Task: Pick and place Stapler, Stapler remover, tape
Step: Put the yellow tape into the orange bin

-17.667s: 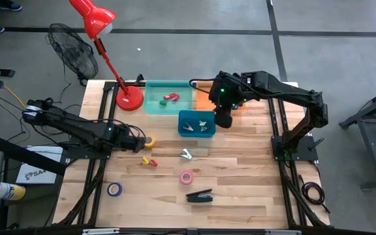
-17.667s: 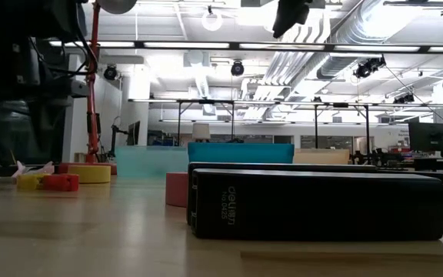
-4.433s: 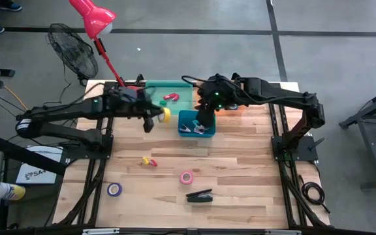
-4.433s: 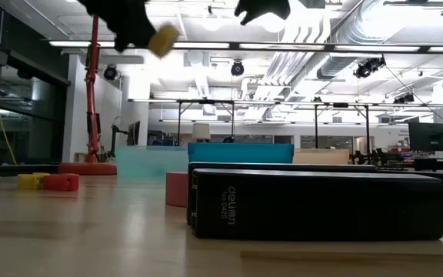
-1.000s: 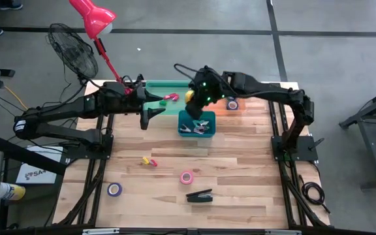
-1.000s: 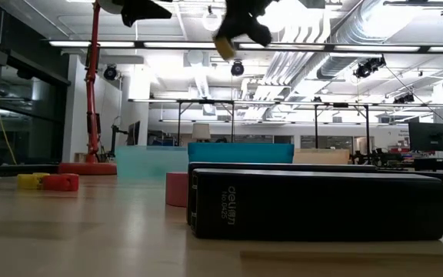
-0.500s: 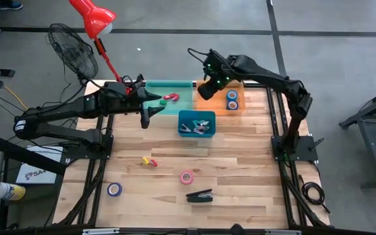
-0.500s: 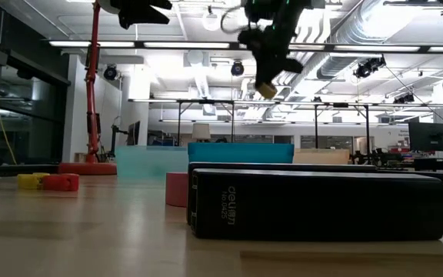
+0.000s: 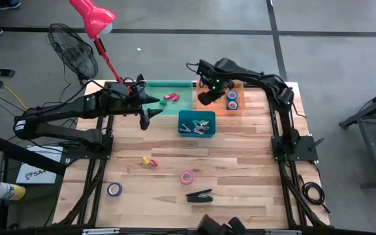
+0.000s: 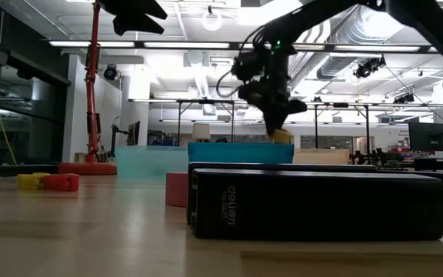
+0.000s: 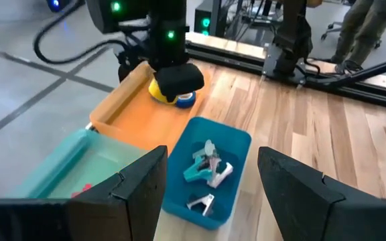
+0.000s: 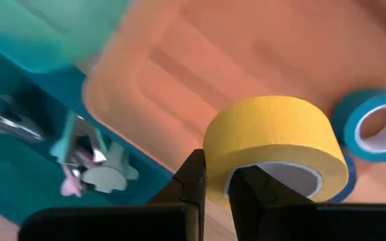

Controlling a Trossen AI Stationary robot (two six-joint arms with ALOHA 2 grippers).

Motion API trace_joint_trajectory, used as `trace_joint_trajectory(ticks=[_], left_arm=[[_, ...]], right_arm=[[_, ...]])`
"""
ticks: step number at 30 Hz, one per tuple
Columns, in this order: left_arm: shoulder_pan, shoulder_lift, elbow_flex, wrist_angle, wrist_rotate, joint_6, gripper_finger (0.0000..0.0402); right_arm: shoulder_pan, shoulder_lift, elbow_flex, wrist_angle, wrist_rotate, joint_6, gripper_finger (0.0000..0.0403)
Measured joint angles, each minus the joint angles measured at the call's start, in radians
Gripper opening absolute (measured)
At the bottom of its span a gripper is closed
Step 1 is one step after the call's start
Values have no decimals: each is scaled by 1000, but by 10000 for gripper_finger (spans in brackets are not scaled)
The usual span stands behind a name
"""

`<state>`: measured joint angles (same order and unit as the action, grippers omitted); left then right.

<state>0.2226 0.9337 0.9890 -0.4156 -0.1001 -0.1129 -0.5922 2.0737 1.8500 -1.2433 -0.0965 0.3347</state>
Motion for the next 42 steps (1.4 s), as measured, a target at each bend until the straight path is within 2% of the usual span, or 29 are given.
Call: trace_joint_trajectory(ticks=[17,25,30,42], left_arm=[[0,0,0,-75,1,-53,230],[0,0,0,-131,3,-85,230],[0,0,0,-151,4,-102,230],[0,0,0,-168,19,-106,230]], right_arm=[[-1,145,0,-59,-7,-25,39],[-13,153,0,-72,6,-25,37],[-12,153,0,-97,20,-32,58],[-10,153,0,-108,15,-26,81]])
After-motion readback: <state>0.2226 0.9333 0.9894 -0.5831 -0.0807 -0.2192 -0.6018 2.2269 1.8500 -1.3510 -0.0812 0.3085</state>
